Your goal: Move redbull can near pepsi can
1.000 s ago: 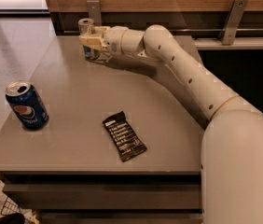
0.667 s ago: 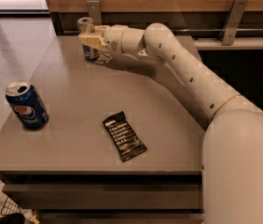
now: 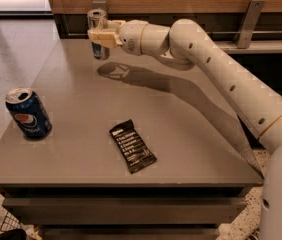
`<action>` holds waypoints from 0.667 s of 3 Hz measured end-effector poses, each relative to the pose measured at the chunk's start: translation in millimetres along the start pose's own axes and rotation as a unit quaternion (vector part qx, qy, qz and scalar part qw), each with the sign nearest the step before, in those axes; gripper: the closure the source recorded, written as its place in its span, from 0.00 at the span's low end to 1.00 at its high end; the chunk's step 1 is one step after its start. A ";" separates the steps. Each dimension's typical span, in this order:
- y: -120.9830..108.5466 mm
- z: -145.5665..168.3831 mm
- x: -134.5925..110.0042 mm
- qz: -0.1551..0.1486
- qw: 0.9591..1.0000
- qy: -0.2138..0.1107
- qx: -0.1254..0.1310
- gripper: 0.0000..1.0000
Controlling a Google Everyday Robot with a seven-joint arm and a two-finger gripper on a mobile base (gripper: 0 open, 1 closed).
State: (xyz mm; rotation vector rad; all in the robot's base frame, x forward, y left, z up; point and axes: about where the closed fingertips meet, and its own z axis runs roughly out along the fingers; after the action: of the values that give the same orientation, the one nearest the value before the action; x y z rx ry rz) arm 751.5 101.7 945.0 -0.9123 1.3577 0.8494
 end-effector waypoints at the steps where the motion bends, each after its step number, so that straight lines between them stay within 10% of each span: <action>1: 63.0 -41.2 -21.2 0.004 1.000 -0.001 0.006 1.00; 2: 135.8 -64.4 -14.7 0.010 1.000 0.027 0.005 1.00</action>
Offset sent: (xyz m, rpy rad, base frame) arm -0.2019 -0.0016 -0.0034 -0.0731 0.0808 -0.0276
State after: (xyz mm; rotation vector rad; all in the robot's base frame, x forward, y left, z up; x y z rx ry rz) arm 600.7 100.5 953.4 -0.9203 1.4186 0.8386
